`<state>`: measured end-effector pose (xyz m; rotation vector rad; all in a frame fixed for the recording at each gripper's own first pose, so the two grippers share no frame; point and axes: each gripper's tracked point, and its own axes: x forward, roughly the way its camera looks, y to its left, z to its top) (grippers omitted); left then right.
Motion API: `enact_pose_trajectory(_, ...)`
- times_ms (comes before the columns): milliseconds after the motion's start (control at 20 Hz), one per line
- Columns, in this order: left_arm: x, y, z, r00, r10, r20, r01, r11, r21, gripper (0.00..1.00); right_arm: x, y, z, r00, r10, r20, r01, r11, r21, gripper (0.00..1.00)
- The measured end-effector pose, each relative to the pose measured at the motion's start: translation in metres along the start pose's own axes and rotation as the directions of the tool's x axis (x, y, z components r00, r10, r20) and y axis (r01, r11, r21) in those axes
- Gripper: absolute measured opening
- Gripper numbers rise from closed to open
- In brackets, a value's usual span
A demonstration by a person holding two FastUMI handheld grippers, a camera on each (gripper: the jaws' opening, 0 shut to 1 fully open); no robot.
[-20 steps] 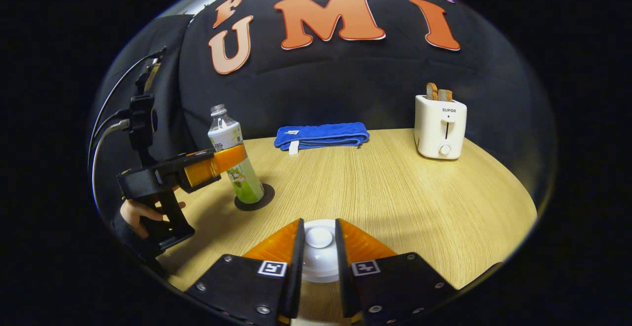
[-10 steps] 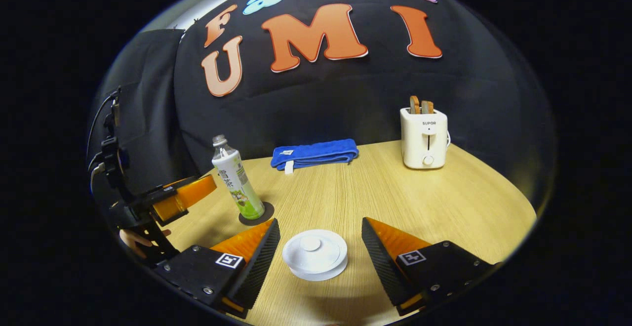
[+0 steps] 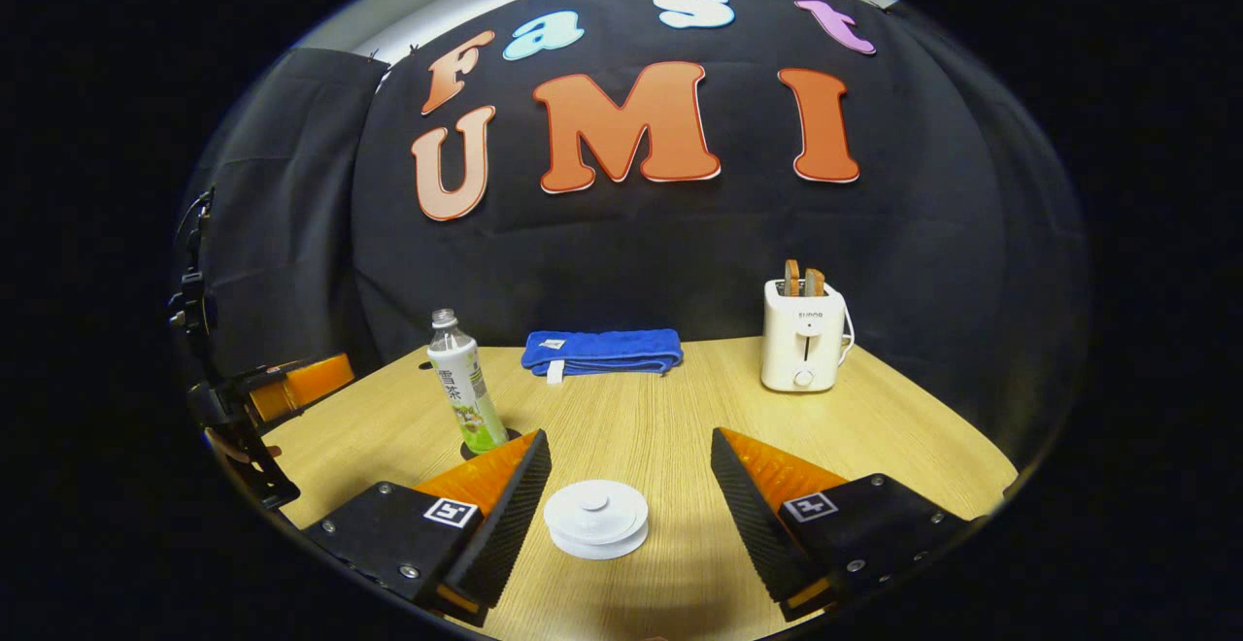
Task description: Open the teacup lid with one hand, grasp the water bottle and pour water into the teacup with the other hand; after pouring, place the water bottle on the coaster and then close the teacup lid.
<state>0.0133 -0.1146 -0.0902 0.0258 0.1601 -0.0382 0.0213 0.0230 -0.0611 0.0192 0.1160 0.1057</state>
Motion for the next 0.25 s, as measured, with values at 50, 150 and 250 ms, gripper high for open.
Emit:
enact_pose_trajectory(50,0.0002,0.0028,0.0003,1.000,0.010,0.003,-0.010,1.000,0.001,0.99,-0.0004,-0.0016,0.0007,1.000,-0.006,0.008,0.006,1.000,-0.006,0.98)
enact_pose_trajectory(150,-0.0045,0.0076,0.0022,1.000,0.023,0.007,-0.023,1.000,0.004,0.99,-0.0016,-0.0032,0.0001,1.000,-0.012,0.013,0.012,1.000,-0.016,0.98)
enact_pose_trajectory(250,-0.0064,0.0100,0.0042,0.999,0.038,0.014,-0.038,0.999,0.008,0.99,-0.0011,-0.0059,-0.0003,1.000,-0.020,0.016,0.020,0.999,-0.032,0.98)
